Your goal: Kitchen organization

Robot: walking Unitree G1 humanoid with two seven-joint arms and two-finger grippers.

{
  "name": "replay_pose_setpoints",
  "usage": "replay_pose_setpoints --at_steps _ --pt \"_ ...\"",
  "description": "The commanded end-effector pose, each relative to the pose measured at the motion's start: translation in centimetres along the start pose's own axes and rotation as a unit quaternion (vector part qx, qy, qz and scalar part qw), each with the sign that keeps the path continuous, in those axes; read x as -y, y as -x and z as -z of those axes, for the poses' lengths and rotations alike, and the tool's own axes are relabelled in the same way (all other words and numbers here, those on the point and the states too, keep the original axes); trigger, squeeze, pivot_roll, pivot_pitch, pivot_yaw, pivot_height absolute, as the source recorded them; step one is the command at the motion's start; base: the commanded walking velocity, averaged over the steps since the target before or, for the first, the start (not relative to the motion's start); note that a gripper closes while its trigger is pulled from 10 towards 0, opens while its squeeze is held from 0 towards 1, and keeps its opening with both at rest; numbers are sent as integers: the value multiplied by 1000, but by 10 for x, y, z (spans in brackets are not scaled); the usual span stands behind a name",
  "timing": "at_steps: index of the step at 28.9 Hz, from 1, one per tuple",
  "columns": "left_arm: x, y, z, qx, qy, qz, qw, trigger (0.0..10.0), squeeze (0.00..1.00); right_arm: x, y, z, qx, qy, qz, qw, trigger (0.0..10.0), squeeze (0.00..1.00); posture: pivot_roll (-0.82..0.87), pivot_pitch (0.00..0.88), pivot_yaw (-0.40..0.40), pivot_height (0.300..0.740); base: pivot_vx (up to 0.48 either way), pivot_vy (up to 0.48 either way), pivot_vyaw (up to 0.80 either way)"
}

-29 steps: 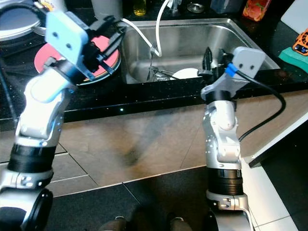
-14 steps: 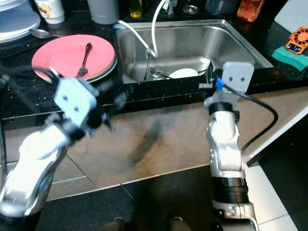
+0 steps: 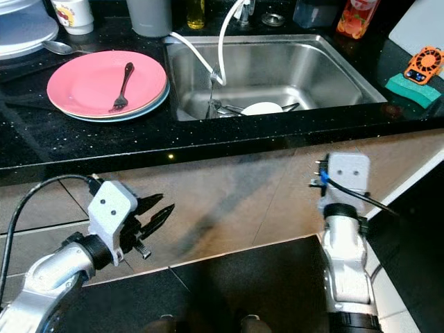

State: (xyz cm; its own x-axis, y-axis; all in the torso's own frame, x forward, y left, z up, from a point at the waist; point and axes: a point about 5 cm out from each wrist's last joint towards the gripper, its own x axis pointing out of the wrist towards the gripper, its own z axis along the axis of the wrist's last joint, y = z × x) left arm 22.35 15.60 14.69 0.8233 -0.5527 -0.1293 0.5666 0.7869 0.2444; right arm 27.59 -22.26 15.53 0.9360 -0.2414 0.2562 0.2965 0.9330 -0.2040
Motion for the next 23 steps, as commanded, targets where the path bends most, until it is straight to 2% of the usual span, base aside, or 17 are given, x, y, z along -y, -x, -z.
replay_pose_setpoints --at_steps 1,3,4,5,6,8,10,12,13,18,21,23 --pt "-1 7 26 -56 11 -16 998 10000 0 -6 15 25 -53 -10 -35 998 10000 0 164 161 -76 740 0 0 0" --pt "-3 8 30 -64 16 -24 998 10000 0 -10 19 31 -65 -14 -45 997 10000 0 164 161 -76 740 0 0 0" --pt "-10 11 44 -89 50 -79 992 10000 0 -29 32 58 -126 -40 -96 987 10000 0 164 153 -69 740 0 0 0" --pt "-14 12 49 -99 63 -104 988 10000 0 -36 38 69 -149 -48 -114 981 10000 0 167 150 -70 740 0 0 0" --pt "-14 12 49 -99 63 -104 988 10000 0 -36 38 69 -149 -48 -114 981 10000 0 167 150 -70 740 0 0 0" --pt "-21 16 60 -116 84 -153 978 10000 0 -45 50 92 -200 -58 -125 970 10000 0 176 143 -72 740 0 0 0" --pt "-28 23 67 -126 89 -199 968 10000 0 -53 64 115 -261 -86 -139 952 10000 0 189 138 -77 740 0 0 0" --pt "-36 30 75 -134 89 -240 957 10000 0 -57 75 130 -300 -89 -153 937 10000 0 192 134 -78 740 0 0 0" --pt "-36 30 75 -134 89 -240 957 10000 0 -57 75 130 -300 -89 -153 937 10000 0 192 134 -78 740 0 0 0" --pt "-46 47 104 -174 104 -297 933 10000 0 -64 103 161 -387 -72 -189 900 10000 0 215 108 -88 740 0 0 0" --pt "-45 47 124 -197 143 -288 926 10000 0 -58 112 173 -422 -70 -165 889 10000 0 254 89 -103 740 0 0 0" --pt "-45 46 127 -202 148 -283 926 10000 0 -57 113 175 -429 -77 -156 886 10000 0 260 86 -105 740 0 0 0"
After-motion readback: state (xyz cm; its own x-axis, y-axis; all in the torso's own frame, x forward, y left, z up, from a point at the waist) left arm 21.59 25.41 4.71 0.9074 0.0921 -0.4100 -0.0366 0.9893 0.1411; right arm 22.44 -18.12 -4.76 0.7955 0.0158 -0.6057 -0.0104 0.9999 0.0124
